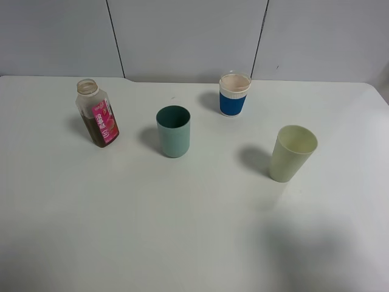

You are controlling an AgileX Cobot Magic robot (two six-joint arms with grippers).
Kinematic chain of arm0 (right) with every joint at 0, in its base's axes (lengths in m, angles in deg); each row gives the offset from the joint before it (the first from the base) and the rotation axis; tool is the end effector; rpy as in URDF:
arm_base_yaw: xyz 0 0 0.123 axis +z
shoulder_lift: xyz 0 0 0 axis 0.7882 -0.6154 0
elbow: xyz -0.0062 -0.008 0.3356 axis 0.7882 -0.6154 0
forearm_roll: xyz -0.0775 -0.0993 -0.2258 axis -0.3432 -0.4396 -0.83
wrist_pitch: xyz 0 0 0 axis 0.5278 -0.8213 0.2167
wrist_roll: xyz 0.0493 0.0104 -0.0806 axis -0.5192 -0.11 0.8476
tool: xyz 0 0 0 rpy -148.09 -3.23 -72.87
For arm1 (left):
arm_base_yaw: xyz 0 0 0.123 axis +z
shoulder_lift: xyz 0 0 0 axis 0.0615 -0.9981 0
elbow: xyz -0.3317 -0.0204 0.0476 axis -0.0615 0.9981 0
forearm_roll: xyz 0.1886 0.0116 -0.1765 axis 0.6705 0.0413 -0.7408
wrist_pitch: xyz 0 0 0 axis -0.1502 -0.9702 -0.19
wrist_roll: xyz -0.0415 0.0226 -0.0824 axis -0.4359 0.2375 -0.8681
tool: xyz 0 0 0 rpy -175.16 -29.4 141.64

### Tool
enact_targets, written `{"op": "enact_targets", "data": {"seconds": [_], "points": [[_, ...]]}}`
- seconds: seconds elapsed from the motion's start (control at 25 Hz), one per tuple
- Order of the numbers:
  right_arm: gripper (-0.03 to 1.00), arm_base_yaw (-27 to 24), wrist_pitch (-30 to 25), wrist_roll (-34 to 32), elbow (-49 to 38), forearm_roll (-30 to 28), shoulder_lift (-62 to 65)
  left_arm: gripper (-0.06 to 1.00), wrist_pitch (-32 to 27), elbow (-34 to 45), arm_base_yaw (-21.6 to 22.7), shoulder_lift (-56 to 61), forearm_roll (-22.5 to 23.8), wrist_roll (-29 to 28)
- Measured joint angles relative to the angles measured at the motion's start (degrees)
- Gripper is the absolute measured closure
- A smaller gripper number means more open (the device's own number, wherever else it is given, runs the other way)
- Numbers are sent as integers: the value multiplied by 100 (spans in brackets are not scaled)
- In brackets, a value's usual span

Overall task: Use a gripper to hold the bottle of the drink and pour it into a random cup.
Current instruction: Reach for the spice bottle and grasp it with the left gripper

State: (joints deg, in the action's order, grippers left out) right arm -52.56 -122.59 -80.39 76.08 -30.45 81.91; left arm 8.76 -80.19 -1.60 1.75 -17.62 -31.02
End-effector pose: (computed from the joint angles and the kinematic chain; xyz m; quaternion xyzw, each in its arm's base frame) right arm -0.0481 -0.0106 0.2797 0.0693 0.8479 -0.0302 0.5248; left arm -0.0469 -0.0032 0.2811 -0.0139 0.8477 -0.0015 0.5303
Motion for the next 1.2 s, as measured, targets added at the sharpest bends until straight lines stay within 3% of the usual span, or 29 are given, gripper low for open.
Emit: {"op": "enact_targets", "data": {"seconds": [1.0,1.2], "points": [[-3,0,0,0,0,0,0,12,22,-29,0,0,119,0],[-3,0,0,0,0,0,0,12,705,-102,0,-6,241,0]]}}
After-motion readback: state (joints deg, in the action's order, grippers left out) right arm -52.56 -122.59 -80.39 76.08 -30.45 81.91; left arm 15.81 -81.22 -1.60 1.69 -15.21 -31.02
